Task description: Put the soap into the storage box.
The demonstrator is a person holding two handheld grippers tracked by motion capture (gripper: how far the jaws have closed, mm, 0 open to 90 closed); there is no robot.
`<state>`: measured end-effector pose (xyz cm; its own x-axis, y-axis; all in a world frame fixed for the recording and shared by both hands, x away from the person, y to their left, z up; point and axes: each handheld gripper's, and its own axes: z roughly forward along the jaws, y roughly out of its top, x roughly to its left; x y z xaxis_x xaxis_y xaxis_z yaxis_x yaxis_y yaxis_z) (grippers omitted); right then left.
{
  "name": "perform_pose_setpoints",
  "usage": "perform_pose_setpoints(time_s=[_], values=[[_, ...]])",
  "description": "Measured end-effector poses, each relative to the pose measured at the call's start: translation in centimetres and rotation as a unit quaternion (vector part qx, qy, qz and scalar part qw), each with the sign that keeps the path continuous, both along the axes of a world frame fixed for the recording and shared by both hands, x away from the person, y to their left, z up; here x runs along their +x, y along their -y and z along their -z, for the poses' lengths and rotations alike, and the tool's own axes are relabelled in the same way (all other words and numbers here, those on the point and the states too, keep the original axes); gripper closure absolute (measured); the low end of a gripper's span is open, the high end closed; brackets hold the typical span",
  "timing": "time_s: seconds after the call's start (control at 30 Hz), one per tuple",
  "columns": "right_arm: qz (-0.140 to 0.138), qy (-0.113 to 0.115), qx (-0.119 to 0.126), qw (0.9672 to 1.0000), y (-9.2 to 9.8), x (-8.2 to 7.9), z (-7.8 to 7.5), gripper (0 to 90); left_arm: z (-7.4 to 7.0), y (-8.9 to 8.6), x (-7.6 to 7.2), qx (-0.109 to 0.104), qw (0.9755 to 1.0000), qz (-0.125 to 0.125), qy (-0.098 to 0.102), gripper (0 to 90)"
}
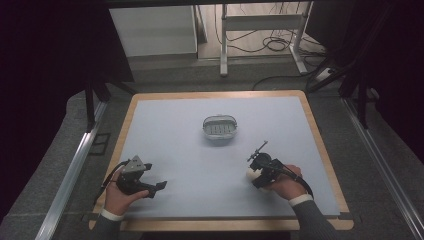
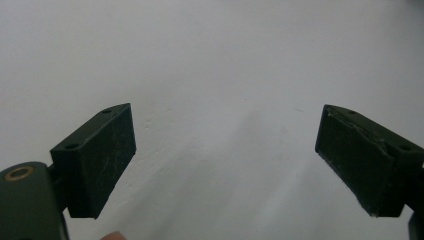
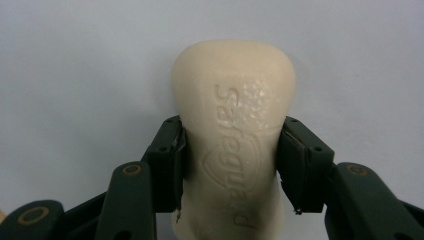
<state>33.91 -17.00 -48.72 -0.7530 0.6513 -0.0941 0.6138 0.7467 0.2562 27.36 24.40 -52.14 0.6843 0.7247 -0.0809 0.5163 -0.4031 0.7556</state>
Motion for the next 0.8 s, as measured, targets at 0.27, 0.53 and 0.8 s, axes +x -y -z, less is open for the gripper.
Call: perform_pose_setpoints(time_s=[0.27,0.53,0.8], values=[[0.002,0.018,0.012,0.9998,0.6,0.0,-1.2,49.1,0.0,0.0,0.0,0.000,1.0000,0.000,0.000,9.7],[0.006,0.034,0.021,0.9992,0.9,0.1,-2.1,49.1,0.0,0.0,0.0,0.000,1.0000,0.000,0.000,9.7],[-0.002,0.052,0.029,0.9982,1.1,0.2,-3.3,49.1,0.0,0.0,0.0,0.001,1.0000,0.000,0.001,9.6]])
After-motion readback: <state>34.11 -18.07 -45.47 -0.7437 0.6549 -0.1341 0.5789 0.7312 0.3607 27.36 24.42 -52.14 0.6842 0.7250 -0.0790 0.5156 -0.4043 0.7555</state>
